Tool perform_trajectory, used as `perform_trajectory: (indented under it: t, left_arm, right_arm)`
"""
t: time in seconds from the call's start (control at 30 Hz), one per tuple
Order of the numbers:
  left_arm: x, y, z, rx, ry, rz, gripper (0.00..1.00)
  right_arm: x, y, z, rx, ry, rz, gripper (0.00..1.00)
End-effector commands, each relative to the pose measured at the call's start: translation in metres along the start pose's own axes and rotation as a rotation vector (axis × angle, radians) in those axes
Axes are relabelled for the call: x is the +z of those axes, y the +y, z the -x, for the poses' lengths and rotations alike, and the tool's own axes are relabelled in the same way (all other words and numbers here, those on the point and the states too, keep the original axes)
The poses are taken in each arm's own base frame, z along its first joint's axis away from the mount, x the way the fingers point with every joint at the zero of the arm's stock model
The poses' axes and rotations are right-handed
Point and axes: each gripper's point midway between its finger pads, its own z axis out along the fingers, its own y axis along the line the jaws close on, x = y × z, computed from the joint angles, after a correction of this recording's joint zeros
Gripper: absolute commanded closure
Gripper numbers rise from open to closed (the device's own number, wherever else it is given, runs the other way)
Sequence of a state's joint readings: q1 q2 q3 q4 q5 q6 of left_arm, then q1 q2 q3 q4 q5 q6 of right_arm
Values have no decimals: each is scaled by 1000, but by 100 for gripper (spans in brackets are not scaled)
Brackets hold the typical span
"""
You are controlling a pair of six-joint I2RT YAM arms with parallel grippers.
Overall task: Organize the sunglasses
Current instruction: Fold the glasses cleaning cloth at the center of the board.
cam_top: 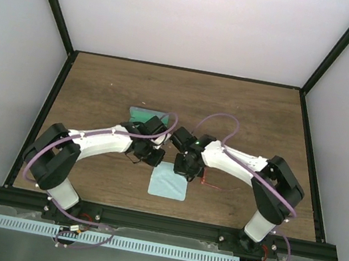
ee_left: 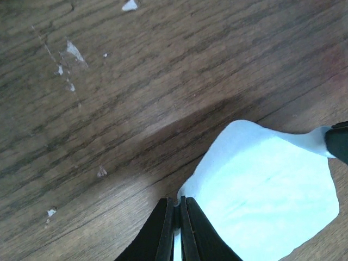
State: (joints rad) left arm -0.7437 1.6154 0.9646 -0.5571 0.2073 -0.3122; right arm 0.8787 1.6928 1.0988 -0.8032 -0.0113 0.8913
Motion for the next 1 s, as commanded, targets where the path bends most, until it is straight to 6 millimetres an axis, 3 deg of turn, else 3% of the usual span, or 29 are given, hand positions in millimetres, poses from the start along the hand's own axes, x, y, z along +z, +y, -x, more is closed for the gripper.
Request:
perform_trajectory:
  t: [0.0, 0.67, 0.97]
  left_arm:
    - [-3, -2, -8, 10, 14, -24, 96]
    - [-9, -8, -23, 54, 39, -68, 96]
    - [-5, -12, -43, 91, 97, -89, 96]
  right_arm:
    - [-10, -1, -4, 15, -15, 5, 99]
    - [-11, -7, -25, 28, 3, 12, 99]
    - [-10, -12, -31, 27, 13, 13, 99]
